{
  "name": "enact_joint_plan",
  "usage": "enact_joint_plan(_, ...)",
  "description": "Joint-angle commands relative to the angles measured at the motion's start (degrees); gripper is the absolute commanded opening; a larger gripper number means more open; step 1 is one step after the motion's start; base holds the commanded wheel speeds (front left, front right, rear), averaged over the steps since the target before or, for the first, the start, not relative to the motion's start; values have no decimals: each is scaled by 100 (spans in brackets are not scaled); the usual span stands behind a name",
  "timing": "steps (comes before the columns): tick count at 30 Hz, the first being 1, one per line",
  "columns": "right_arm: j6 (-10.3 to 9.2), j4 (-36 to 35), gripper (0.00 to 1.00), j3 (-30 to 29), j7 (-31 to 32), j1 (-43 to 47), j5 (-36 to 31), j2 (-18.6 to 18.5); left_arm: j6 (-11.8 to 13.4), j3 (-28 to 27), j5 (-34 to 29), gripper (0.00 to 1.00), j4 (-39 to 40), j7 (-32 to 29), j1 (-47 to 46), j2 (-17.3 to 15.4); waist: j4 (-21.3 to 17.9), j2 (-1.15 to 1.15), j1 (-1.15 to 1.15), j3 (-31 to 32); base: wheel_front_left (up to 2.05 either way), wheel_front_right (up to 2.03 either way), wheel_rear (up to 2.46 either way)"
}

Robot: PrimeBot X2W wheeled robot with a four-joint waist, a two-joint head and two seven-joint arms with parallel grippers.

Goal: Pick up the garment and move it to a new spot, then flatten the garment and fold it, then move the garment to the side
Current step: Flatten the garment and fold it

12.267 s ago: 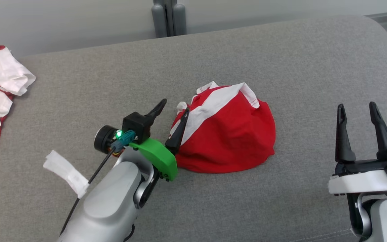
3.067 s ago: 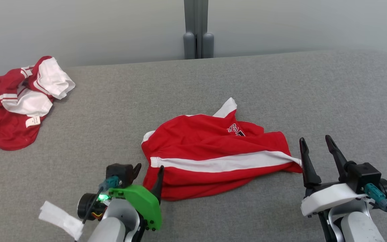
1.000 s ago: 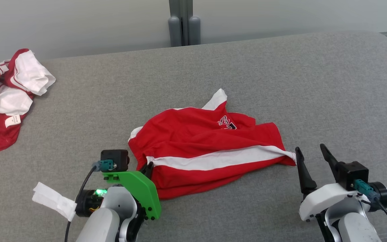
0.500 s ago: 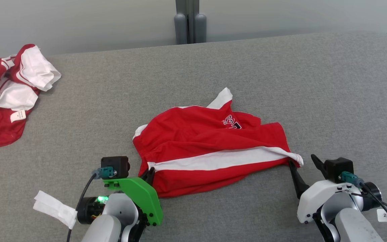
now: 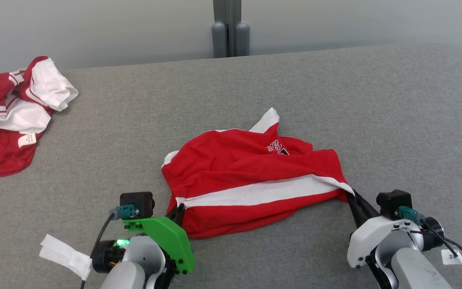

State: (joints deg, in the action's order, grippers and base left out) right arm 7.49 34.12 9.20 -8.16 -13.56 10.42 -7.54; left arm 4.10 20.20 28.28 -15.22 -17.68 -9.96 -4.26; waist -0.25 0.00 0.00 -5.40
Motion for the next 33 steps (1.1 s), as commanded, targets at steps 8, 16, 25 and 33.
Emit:
enact_joint_plan(8,0,-534,0,-89,-369,25,94,-83,-96,-151,165,0,337,584,76,-2,-61,0,0,189,0,0,0)
enact_joint_plan(16,1,-2267,0,-328,-473,249,-37,-236,-217,-316,444,0,1395,1162,32,55,-178,0,0,516,0,0,0)
enact_joint_plan(25,0,-5189,0,-812,93,396,-423,-496,-166,-492,341,0,3483,1043,-541,-144,-298,0,0,749,0,0,0)
enact_joint_plan(33,1,-6951,0,-1025,678,470,-547,-484,-5,-627,517,0,4701,661,-1119,-138,-387,0,0,715,0,0,0)
